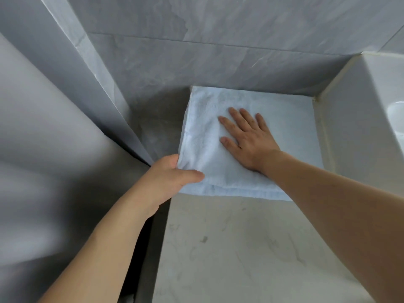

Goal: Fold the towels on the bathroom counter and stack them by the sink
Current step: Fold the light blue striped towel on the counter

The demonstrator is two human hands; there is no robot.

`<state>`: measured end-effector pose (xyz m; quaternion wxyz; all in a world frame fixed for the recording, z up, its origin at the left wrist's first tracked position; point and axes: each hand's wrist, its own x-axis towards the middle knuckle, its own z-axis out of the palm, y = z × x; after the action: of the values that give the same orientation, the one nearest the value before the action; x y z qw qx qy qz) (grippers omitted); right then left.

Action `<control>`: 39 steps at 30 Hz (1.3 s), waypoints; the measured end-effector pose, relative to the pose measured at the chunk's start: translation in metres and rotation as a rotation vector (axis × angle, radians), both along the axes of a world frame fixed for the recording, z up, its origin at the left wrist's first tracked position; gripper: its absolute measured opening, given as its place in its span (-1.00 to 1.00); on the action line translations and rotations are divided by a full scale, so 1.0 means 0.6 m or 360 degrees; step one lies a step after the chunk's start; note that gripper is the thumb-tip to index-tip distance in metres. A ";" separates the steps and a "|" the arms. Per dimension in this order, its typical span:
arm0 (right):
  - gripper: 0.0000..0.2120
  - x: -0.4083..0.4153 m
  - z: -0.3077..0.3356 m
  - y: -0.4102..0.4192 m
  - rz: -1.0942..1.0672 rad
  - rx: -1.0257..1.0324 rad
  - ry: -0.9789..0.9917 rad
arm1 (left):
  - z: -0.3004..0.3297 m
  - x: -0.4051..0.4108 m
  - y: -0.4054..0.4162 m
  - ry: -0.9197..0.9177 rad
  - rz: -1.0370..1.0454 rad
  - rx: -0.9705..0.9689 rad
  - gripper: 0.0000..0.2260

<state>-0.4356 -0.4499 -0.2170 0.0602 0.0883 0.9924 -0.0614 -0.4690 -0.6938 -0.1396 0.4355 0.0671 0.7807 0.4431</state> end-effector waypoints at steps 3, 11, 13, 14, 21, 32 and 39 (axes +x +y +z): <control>-0.41 0.002 0.001 -0.002 -0.0008 0.0015 -0.0009 | 0.003 -0.005 -0.009 0.0061 -0.0125 -0.0171 -0.87; -0.42 0.000 -0.002 0.001 -0.0002 0.0037 0.0000 | 0.003 -0.011 -0.028 -0.0194 -0.0059 -0.0089 -0.86; -0.42 0.000 -0.003 0.001 -0.0006 0.0035 0.0009 | -0.003 -0.013 -0.033 -0.0234 -0.0051 -0.0112 -0.87; -0.42 0.000 -0.004 0.002 -0.0006 0.0032 0.0017 | -0.005 -0.014 -0.035 -0.0218 -0.0053 -0.0142 -0.88; -0.41 0.002 -0.005 0.003 0.0002 0.0037 0.0031 | -0.020 -0.006 -0.021 0.0201 -0.0380 -0.0729 -0.71; -0.48 0.003 0.003 0.007 -0.0116 -0.0280 0.0179 | -0.058 0.013 0.098 0.1775 -0.0343 -0.0591 -0.75; -0.59 0.096 0.093 0.015 -0.1114 -0.0859 0.1193 | -0.112 0.028 0.108 0.1972 -0.0452 -0.0650 -0.65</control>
<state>-0.3779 -0.4409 -0.1612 -0.2990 0.3651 0.8068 -0.3555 -0.4520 -0.6290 -0.2068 -0.0356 0.3276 0.9384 0.1042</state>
